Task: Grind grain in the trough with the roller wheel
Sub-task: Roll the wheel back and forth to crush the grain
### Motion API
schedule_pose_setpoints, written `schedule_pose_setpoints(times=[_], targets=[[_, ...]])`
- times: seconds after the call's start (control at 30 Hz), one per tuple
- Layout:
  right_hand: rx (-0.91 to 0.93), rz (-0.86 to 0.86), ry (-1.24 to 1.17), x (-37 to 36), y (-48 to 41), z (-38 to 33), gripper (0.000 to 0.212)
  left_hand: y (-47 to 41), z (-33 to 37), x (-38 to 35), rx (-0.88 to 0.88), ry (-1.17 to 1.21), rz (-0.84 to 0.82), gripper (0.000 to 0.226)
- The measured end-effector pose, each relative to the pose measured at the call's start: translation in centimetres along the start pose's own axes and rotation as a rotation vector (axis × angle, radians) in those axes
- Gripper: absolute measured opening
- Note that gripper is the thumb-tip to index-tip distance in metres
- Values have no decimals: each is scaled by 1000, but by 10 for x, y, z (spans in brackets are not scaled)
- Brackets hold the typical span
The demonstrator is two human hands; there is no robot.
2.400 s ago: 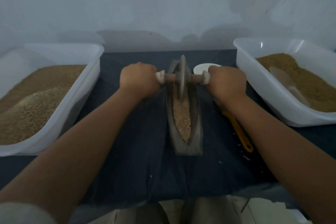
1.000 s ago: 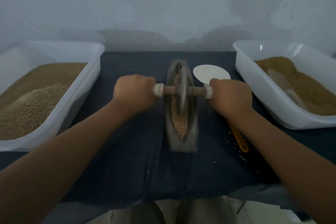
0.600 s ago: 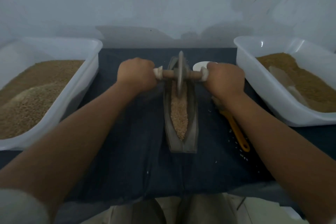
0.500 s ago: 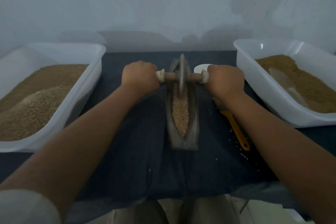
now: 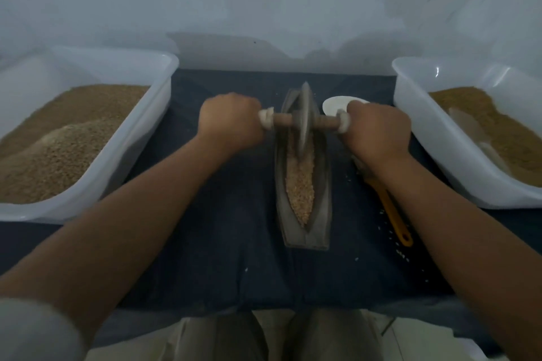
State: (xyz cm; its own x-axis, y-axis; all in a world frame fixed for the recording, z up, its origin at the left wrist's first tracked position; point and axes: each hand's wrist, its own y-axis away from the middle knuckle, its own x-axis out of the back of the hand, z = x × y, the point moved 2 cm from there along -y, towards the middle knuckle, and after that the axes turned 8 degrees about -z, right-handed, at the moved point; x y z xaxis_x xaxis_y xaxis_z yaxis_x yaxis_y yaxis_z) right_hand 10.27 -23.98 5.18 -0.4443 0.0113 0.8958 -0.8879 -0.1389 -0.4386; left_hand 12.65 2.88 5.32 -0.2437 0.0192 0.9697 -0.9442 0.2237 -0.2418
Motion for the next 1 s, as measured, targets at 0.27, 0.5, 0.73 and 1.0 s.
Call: schedule_pose_setpoints(times=[0.27, 0.5, 0.73, 1.0], targets=[[93, 54, 49, 15, 48, 5, 40, 59, -2, 2, -120, -56, 5, 37], [111, 48, 42, 7, 47, 7, 38, 54, -8, -9, -136, -55, 65, 44], [30, -63, 66, 3, -18, 0, 40, -12, 2, 1, 23, 56, -61, 43], [99, 27, -40, 4, 85, 15, 36, 85, -5, 9, -229, -84, 126, 55]])
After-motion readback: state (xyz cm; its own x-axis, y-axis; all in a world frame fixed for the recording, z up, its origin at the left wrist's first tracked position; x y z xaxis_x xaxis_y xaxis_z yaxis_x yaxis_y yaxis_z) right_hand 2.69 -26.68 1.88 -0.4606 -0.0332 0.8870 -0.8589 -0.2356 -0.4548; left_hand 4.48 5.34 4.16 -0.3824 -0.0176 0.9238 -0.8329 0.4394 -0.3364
